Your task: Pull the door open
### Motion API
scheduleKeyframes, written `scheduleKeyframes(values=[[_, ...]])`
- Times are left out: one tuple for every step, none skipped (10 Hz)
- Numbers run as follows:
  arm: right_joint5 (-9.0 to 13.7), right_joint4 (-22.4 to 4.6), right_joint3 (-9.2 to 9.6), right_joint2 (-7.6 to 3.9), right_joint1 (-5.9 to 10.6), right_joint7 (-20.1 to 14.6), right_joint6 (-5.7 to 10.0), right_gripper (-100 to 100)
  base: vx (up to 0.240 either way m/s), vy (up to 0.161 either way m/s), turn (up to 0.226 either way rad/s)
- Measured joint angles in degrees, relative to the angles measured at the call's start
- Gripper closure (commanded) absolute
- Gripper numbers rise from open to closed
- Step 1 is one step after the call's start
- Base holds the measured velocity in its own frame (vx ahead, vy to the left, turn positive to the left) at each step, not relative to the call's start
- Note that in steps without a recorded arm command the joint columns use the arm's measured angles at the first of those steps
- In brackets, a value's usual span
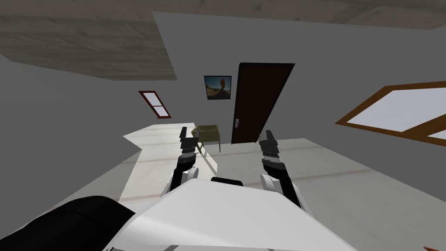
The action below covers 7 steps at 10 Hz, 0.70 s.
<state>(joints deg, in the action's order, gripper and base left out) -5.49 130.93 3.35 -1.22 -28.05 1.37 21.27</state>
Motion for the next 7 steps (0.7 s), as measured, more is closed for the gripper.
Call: scheduleKeyframes(values=[[0.99,-0.98,0.09,-0.48,0.48,-0.81,0.09,-100,0.117,-0.020,0.058],[2.11,-2.01,0.30,-0.95,1.01,-1.95,0.15,-100,0.110,-0.025,0.055],[3.16,-3.03,0.77,-1.28,1.33,-3.01,0.30,-100,0.112,-0.021,0.032],[4.15,-3.85,0.89,-1.73,1.72,-4.02,0.36,-100,0.125,-0.022,0.052],[5.37,-4.72,1.09,-2.28,2.02,-5.20,0.42,-100,0.120,-0.033,0.045],[6.40,-5.81,1.27,-2.62,2.77,-6.26,0.37,-100,0.103,-0.016,0.040],[7.34,-6.82,1.45,-2.98,3.22,-7.19,0.47,-100,0.084,-0.009,0.036]])
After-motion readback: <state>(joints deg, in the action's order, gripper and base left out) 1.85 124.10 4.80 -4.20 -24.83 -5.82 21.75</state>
